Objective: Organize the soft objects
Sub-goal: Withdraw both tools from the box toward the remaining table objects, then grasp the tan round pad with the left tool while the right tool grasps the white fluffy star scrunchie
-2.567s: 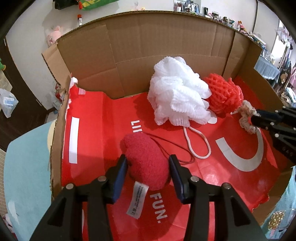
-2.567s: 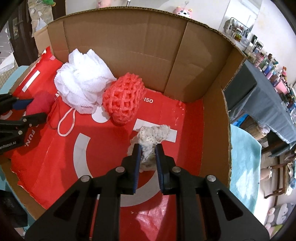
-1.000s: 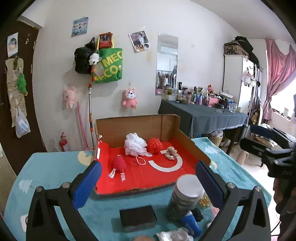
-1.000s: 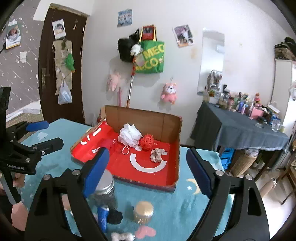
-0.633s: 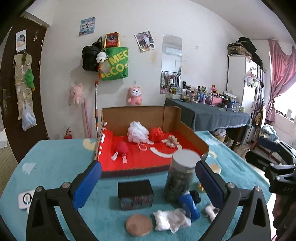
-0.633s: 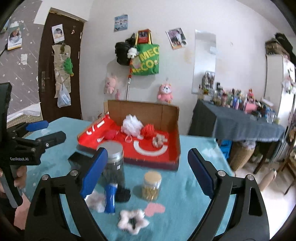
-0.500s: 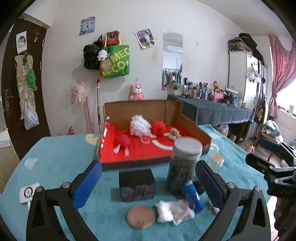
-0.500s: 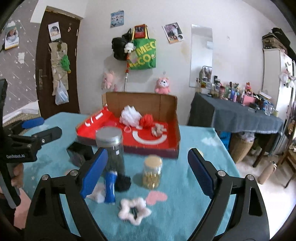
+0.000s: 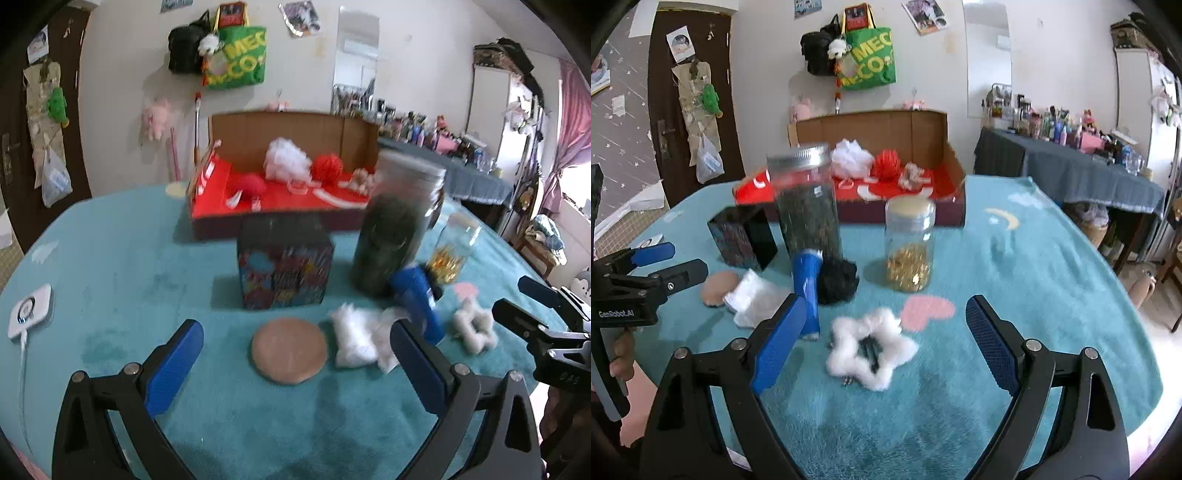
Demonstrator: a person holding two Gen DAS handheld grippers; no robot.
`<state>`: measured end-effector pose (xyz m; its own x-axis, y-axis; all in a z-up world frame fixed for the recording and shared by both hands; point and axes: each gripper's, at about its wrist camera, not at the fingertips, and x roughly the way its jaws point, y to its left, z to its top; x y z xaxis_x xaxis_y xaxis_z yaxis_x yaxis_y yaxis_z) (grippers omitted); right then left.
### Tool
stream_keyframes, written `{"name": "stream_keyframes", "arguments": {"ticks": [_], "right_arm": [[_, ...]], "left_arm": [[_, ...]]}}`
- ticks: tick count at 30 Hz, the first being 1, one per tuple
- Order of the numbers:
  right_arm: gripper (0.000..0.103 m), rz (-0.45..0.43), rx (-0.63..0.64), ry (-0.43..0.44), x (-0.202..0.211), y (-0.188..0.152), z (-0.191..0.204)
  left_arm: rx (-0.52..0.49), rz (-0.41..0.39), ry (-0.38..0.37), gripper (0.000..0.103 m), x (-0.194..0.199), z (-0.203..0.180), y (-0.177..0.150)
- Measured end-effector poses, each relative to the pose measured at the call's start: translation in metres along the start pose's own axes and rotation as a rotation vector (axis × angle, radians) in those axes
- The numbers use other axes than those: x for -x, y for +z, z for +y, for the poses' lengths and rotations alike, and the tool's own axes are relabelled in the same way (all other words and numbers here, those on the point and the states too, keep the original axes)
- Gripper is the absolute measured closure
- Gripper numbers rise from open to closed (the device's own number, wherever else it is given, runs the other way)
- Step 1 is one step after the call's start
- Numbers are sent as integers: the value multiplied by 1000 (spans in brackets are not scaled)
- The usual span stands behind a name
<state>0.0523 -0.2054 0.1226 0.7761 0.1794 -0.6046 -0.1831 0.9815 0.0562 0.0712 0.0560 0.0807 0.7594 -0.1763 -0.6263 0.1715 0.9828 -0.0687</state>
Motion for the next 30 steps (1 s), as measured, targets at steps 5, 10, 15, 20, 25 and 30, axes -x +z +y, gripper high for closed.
{"name": "stream_keyframes", "arguments": {"ticks": [5, 10, 15, 20, 25, 30], "right_arm": [[14, 40, -5, 3, -12, -12, 2], [14, 81, -15, 1, -21, -21, -1], [14, 108, -31, 16, -29, -26, -2], [15, 103, 12, -3, -33, -28, 5], [48, 86, 62, 14, -32, -31, 13], [74, 75, 47, 59, -28, -31, 11]], "left_arm": [[6, 54, 24, 0, -12, 6, -6], [9, 89, 44, 0, -22, 11, -8], [4, 140, 22, 12, -33, 15, -9], [-11, 145, 4, 33, -35, 13, -9], [-38, 131, -15, 55, -32, 8, -10], [-32, 124, -39, 62, -25, 7, -8]]}}
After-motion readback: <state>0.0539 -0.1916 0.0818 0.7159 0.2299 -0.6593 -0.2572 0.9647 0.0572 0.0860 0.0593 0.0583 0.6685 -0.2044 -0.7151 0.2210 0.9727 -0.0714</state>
